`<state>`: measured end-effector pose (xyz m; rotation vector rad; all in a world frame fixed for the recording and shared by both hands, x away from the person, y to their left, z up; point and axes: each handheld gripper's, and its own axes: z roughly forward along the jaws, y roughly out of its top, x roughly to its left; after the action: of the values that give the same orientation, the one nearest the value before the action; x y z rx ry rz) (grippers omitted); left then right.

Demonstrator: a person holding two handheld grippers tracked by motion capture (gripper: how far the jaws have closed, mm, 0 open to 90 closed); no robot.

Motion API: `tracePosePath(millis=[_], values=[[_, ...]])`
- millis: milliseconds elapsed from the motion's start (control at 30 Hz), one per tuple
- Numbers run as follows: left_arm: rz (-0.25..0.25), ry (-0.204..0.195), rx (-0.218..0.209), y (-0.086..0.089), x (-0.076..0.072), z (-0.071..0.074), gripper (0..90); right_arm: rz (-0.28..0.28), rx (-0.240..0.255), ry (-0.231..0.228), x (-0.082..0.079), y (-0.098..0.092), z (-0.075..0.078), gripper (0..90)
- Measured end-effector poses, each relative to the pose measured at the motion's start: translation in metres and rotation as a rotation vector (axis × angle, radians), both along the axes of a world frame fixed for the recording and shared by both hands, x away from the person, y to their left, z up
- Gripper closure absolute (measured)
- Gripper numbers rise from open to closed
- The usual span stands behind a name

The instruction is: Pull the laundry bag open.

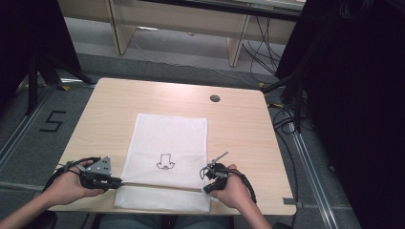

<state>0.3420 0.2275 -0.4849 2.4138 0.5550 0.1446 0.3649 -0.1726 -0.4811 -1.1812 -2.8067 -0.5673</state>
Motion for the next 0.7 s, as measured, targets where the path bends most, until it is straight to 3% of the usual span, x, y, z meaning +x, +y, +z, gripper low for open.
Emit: tracePosePath(millis=[33,100,533,600,700], values=[[0.001,0.011,-0.004,0.0003,0.0014,-0.0023,81.8,-0.021,-0.008,0.026,-0.0018,0.0017,0.0015,90.0],[0.014,0.024,-0.017,0.0018,0.0029,-0.0046,81.8,0.0,-0.003,-0.004,-0.0007,0.0005,0.0,90.0],[0.025,0.036,0.019,0.0007,0.0021,-0.0066,81.7,-0.012,0.004,0.008,-0.0011,-0.0011,0.0002,90.0],[0.023,0.032,0.016,0.0012,0.0026,-0.0066,81.7,-0.018,0.004,0.016,-0.0014,-0.0009,0.0006,90.0],[0.041,0.043,-0.028,0.0023,0.0031,-0.0075,81.4,-0.014,0.004,0.007,-0.0011,-0.0009,0.0003,90.0]])
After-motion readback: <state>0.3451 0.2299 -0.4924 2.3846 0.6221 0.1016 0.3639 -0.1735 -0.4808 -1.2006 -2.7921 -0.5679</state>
